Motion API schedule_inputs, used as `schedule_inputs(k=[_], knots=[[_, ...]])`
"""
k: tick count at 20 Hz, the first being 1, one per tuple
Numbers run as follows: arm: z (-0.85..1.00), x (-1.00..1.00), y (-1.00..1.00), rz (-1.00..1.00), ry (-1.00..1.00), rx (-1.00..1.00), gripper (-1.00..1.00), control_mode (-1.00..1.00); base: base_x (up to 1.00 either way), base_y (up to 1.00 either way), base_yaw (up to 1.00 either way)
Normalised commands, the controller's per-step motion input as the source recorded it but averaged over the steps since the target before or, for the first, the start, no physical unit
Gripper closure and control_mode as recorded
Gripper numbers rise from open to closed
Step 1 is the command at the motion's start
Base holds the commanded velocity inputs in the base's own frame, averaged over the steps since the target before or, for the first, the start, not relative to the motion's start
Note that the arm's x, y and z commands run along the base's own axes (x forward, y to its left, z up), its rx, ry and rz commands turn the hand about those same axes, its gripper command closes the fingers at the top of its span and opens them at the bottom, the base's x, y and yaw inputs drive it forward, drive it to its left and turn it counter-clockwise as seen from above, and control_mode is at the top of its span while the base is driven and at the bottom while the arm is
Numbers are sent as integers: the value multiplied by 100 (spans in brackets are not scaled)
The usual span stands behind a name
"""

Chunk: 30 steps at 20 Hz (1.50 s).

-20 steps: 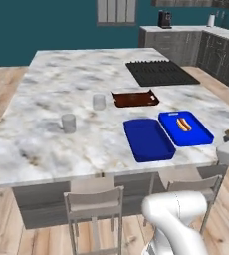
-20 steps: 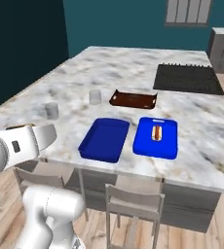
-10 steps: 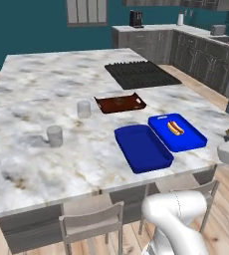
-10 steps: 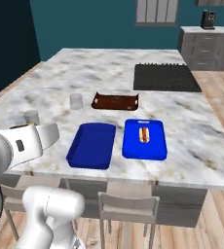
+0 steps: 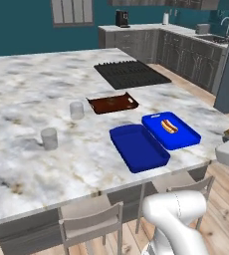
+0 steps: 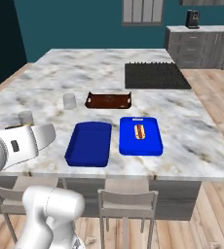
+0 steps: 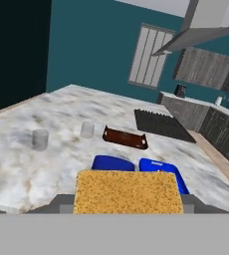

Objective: Take the cakes from the fridge and place them on the empty tray on the dining counter.

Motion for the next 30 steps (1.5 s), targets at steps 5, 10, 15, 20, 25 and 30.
schedule_inputs(k=[5,10,15,20,25,30], knots=[[0,0,0,0,0,0,100,100,0,0,5],[0,0,0,0,0,0,100,100,20,0,19],[0,0,0,0,0,0,100,100,22,0,24],[0,0,0,0,0,0,100,100,23,0,26],[-2,14,0,11,11,0,100,-100,13,0,9],[0,6,0,3,1,0,100,-100,0,0,0]])
